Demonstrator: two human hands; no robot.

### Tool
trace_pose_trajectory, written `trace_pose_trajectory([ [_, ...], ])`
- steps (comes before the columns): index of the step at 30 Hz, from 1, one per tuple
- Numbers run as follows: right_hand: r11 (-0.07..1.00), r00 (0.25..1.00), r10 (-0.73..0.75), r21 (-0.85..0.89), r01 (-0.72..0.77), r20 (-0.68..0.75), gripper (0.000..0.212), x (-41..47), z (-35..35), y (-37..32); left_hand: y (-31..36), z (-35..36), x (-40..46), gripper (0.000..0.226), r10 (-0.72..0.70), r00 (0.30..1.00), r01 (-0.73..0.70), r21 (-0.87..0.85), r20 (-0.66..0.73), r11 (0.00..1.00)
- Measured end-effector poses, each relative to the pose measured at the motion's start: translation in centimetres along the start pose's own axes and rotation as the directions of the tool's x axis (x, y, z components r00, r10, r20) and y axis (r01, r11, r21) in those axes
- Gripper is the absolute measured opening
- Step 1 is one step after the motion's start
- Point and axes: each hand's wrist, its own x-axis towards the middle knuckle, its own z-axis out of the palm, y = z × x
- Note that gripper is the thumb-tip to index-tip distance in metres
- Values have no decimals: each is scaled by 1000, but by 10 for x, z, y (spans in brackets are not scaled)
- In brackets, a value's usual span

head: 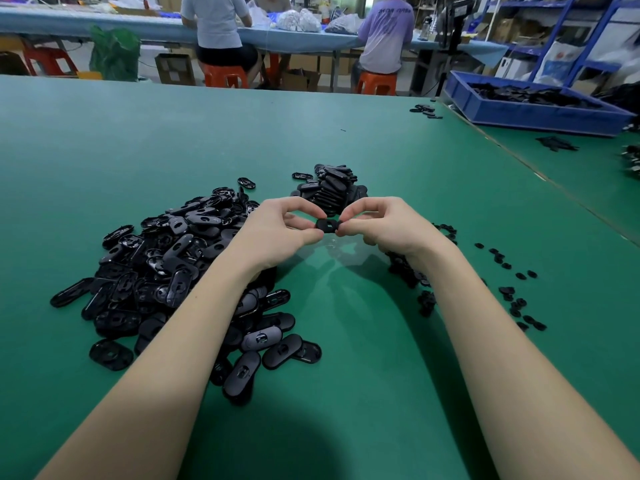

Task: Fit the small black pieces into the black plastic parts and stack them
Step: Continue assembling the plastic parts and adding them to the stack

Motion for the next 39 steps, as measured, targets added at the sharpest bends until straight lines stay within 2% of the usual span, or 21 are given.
trace_pose_trajectory([
  [4,1000,997,16,19,-15,-76,11,1,4,-1,-1,0,2,21,-4,1000,4,3,11,1000],
  [10,993,998,41,111,-36,-42,6,2,0,0,0,-2,2,21,-23,999,23,-21,32,1000],
  [16,992,998,68,109,-66,-18,13,2,0,0,-1,-2,2,21,-25,999,27,-62,36,998],
  [21,997,997,67,45,-65,-49,9,3,2,2,-1,-2,2,22,-20,999,22,-72,29,997],
  [39,1000,998,23,-1,-23,-66,12,7,2,8,7,2,-4,23,-39,999,42,-87,32,995],
])
